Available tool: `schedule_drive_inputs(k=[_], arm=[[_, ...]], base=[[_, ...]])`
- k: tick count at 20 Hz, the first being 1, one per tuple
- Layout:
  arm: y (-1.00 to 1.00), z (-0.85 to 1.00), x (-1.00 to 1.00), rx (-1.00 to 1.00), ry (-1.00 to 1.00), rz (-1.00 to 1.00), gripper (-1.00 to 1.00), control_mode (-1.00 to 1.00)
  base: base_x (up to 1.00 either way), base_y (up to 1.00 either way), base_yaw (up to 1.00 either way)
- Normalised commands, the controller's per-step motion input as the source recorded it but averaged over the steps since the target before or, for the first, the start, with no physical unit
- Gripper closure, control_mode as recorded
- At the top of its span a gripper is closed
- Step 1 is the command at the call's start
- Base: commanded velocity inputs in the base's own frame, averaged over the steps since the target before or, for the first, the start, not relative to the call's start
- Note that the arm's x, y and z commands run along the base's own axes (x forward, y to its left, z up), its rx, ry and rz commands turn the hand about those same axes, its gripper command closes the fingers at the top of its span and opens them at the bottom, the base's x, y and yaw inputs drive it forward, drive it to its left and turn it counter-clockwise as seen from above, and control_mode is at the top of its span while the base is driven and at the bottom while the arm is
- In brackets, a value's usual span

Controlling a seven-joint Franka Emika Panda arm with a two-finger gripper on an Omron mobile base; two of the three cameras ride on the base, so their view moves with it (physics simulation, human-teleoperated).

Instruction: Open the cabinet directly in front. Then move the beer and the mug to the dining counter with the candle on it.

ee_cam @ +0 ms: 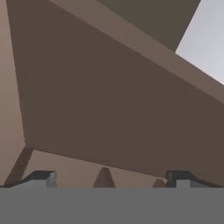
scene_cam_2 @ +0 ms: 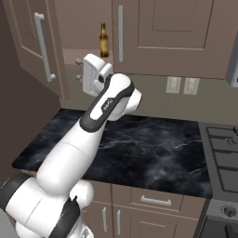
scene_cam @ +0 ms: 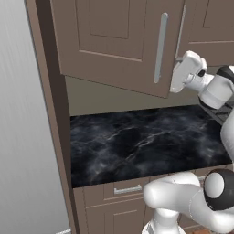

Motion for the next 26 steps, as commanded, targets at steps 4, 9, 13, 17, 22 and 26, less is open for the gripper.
schedule_drive_inputs(k=[4,9,13,17,22,26], arm=[[0.34,0.03,-0.10,-0.04,-0.11,0.09,-1.00,-1.00],[0.52,0.09,-0.57,-0.07,-0.13,0.13,-1.00,-1.00],[0.68,0.09,-0.86,-0.10,-0.18,0.13,-1.00,-1.00],[0.69,0.10,-0.95,-0.10,-0.23,0.13,-1.00,-1.00],[0.75,0.10,-0.95,-0.10,-0.25,0.13,-1.00,-1.00],[0.90,0.04,-0.58,-0.10,-0.18,0.09,-1.00,-1.00]], base=[[0.00,0.00,0.00],[0.00,0.00,0.00],[0.00,0.00,0.00],[0.00,0.00,0.00],[0.00,0.00,0.00],[0.00,0.00,0.00]])
